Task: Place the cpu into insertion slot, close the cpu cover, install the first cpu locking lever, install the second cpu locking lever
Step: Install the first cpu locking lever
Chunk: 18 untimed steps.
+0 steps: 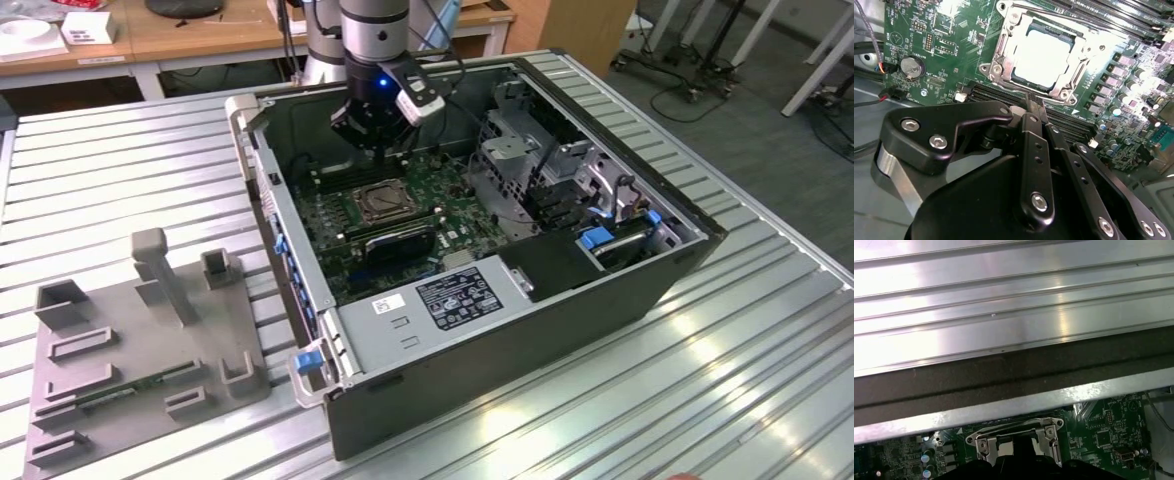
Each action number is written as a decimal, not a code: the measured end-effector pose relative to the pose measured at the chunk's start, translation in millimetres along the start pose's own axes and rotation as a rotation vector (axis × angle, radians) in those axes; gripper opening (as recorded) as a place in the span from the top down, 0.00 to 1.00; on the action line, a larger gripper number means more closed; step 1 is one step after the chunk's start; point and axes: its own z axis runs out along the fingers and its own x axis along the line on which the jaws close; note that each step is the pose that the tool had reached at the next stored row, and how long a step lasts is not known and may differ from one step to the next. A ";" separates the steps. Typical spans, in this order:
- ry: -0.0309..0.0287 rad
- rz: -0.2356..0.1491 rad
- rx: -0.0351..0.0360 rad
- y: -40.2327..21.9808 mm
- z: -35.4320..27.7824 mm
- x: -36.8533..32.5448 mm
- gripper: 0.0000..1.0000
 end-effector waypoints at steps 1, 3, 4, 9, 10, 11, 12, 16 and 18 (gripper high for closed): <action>0.0000 0.000 -0.0001 0.0 0.0 0.0 0.89; 0.0001 0.000 0.0003 -0.1 -0.3 -0.1 0.89; 0.0002 0.000 0.0004 -1.3 -0.3 -0.3 0.89; -0.0003 0.000 0.0024 -5.1 -0.5 -0.9 0.89; -0.0003 0.000 0.0028 -6.5 -0.5 -1.2 0.89; -0.0004 0.000 0.0028 -8.4 -0.6 -1.5 0.89; -0.0004 0.000 0.0030 -10.5 -0.7 -1.9 0.89; -0.0004 0.000 0.0029 -22.9 -1.0 -4.0 0.89; -0.0004 0.000 0.0030 -28.5 -1.1 -5.1 0.89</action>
